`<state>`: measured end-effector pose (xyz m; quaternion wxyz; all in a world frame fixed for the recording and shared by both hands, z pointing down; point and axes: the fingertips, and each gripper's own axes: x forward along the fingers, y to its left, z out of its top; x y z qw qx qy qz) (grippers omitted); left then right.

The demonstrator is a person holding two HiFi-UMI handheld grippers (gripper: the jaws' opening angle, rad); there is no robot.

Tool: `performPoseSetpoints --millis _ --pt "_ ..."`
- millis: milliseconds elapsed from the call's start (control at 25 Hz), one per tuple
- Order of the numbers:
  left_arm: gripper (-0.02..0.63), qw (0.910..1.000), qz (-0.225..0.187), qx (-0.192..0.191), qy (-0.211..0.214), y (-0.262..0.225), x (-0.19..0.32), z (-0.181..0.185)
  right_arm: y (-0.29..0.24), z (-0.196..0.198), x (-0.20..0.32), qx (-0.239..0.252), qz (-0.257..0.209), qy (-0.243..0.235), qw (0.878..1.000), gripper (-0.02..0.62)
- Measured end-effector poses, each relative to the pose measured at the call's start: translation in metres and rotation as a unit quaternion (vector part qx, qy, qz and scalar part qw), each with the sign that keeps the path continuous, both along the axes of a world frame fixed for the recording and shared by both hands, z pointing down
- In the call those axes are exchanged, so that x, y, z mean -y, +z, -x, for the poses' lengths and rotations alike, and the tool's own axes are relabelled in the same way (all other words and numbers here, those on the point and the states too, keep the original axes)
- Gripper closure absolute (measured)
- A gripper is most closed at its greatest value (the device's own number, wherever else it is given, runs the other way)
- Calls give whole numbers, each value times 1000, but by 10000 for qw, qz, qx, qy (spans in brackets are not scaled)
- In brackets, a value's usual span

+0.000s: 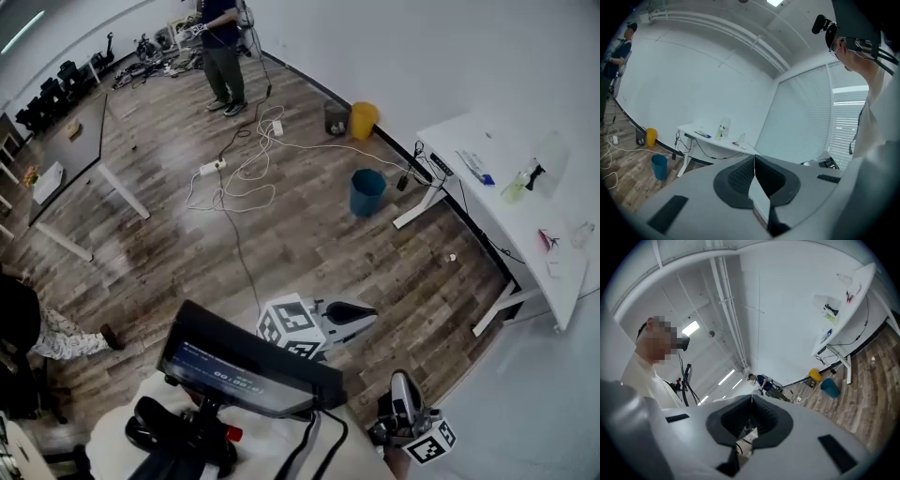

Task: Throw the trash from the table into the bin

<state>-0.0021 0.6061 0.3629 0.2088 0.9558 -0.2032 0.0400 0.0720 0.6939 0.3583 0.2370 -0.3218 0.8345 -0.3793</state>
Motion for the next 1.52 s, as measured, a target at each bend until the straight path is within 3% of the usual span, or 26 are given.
performPoseSetpoints --millis 320,520,760,840,1040,1240,1520 --pt "594 9990 -123 55 -416 -4 22 72 3 67 32 -428 71 -655 9969 581" --pt "595 9984 276 -138 -464 2 53 125 5 126 66 -1399 -161 -927 9857 581" --pt "595 9983 249 -278 -443 -1 93 187 3 190 109 -1427 -52 -1070 9840 581" --pt "595 9981 247 -384 -403 -3 106 206 0 215 120 -1501 -155 -1228 9809 581" --pt "595 9917 854 -959 -85 -1 128 240 -6 271 133 -1794 -482 -1652 9686 581" --pt "595 9944 587 -870 -134 -3 143 251 -3 282 155 -1941 -506 -1786 9633 581" --pt "594 9961 525 -708 53 -6 158 222 0 267 179 -1920 -685 -1784 9626 581"
